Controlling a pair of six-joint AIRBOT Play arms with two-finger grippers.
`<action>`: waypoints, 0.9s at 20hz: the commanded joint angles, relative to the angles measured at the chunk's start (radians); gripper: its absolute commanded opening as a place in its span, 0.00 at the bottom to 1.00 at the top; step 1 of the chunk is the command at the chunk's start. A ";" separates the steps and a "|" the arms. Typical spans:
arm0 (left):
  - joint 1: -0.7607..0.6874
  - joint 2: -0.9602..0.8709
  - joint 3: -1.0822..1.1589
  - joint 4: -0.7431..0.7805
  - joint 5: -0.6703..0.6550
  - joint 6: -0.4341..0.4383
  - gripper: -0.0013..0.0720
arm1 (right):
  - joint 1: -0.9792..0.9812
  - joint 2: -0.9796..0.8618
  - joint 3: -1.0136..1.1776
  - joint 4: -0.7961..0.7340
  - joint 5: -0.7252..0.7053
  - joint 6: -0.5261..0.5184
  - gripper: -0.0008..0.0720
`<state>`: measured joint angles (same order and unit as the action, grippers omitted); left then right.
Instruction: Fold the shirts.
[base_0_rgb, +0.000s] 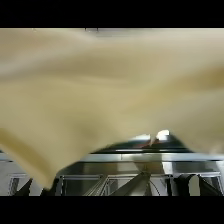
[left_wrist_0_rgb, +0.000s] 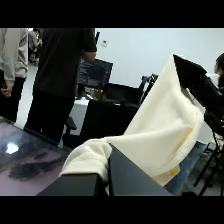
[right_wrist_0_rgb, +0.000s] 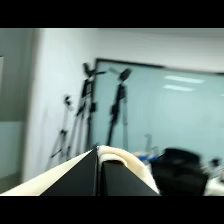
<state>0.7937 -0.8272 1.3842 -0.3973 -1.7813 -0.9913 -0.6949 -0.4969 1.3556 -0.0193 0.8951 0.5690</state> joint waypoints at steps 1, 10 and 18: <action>-0.173 -0.118 0.040 0.314 0.045 -0.035 0.05 | -0.001 -0.231 0.035 0.128 0.259 0.016 0.04; -0.593 -0.846 0.093 0.752 0.303 -0.002 0.05 | 0.381 -0.898 -0.135 -0.072 0.232 -0.012 0.04; -0.583 -1.331 0.618 0.692 0.280 -0.133 0.04 | 0.418 -1.273 -0.027 0.106 0.172 -0.050 0.04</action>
<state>0.2157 -2.0300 1.8359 0.2951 -1.4914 -1.0592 -0.2794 -1.6768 1.2884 0.0505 1.0607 0.5293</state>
